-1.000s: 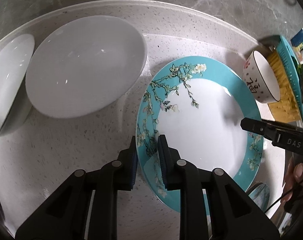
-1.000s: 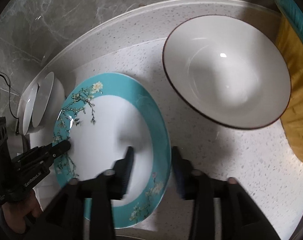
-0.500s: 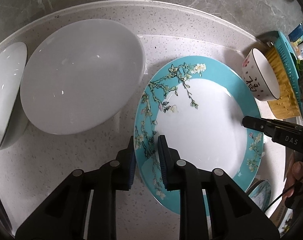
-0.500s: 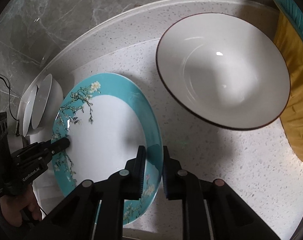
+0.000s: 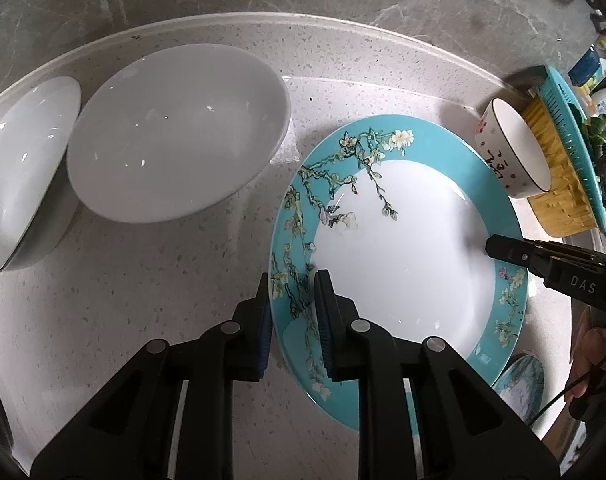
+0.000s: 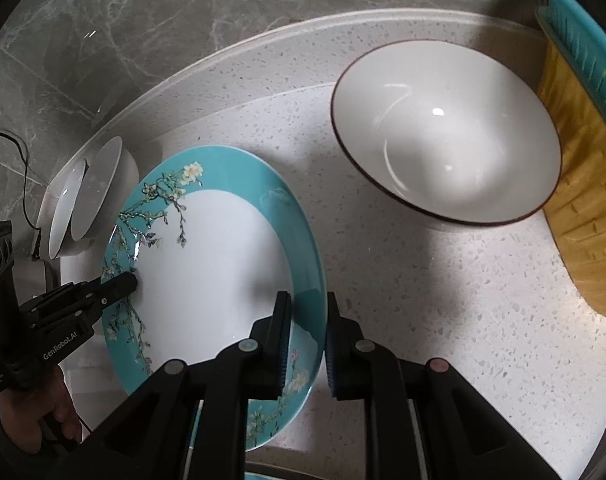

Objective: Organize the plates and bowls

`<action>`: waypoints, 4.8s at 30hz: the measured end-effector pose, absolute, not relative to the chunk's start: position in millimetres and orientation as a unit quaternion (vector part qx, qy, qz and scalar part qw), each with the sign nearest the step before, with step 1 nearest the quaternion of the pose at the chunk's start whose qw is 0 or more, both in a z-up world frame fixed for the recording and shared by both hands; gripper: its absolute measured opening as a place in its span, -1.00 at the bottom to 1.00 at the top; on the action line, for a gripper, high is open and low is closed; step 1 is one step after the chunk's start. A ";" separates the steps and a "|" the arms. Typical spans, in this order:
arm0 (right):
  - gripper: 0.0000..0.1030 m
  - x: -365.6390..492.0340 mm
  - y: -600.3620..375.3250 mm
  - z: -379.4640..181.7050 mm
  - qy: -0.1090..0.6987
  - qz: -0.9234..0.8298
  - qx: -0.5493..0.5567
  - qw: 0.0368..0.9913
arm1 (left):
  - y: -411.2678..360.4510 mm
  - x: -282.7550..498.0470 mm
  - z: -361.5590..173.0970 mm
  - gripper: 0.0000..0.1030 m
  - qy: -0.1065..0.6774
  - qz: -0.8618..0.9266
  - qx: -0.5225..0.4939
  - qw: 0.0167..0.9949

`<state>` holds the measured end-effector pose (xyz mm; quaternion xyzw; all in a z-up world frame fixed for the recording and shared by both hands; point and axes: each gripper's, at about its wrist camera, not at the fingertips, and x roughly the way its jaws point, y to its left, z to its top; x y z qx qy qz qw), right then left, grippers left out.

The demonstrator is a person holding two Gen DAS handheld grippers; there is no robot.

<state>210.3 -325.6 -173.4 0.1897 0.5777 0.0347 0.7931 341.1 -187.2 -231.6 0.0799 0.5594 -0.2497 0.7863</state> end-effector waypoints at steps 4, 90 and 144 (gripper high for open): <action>-0.67 204.3 -323.4 -163.2 0.571 0.036 0.187 0.799 | -182.1 332.7 -221.4 -0.67 0.553 -0.252 0.075 0.791; -0.56 -15.5 -337.1 -163.5 0.565 -0.044 0.133 0.813 | -226.0 99.8 -237.4 -0.57 0.525 -0.352 0.218 0.744; -0.01 425.0 -22.7 -139.3 0.549 0.222 -0.036 0.805 | 24.0 443.9 -238.6 -0.03 0.537 -0.080 -0.097 0.834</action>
